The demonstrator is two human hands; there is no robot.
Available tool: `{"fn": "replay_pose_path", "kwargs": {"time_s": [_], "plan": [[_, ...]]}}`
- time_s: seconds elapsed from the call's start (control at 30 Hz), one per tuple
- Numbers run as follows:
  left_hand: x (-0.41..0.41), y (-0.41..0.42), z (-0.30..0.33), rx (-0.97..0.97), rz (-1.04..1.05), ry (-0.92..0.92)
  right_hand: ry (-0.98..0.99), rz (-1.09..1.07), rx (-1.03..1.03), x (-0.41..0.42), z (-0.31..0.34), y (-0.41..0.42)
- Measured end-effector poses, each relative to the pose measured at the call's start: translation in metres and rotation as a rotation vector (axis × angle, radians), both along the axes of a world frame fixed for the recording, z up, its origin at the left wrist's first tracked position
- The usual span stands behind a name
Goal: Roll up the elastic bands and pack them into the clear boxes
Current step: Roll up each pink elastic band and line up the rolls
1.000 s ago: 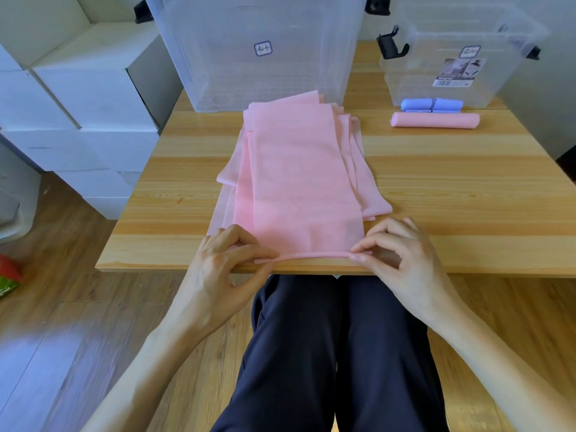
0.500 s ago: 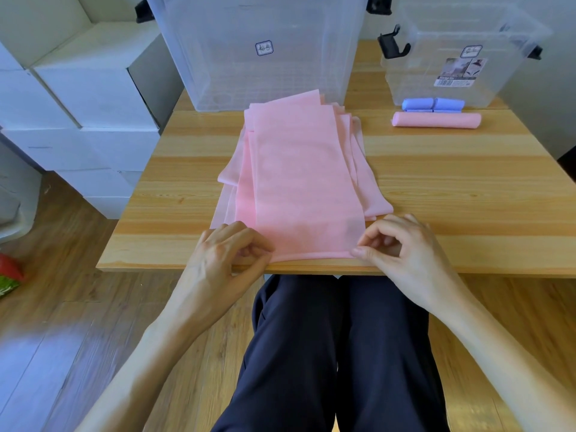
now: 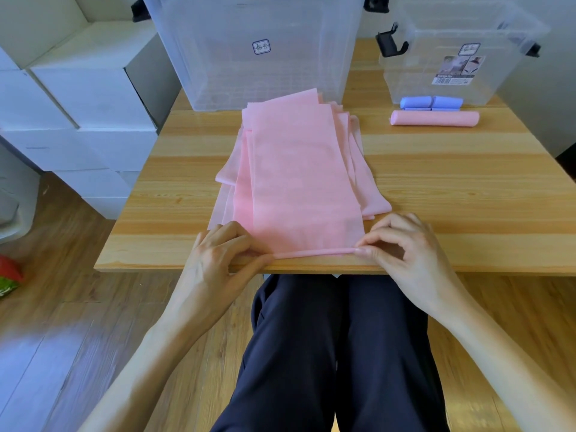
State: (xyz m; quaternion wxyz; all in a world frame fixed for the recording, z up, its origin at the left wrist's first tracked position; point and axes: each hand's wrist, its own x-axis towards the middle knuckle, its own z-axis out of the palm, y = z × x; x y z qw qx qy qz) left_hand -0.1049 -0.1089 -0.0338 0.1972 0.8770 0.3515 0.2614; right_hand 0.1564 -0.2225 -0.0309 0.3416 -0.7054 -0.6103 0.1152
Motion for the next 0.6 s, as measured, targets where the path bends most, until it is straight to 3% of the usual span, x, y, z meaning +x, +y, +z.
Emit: {"fn": "replay_pose_path", "kwargs": {"time_s": [0.37,0.6], "plan": [[0.001,-0.001,0.003,-0.043,0.027,-0.032,0.101,-0.036,-0.086,-0.002,0.011,0.005],[0.003,-0.005,-0.002,0.073,-0.027,-0.008,0.055,-0.047,-0.038,-0.002,0.005,-0.003]]}}
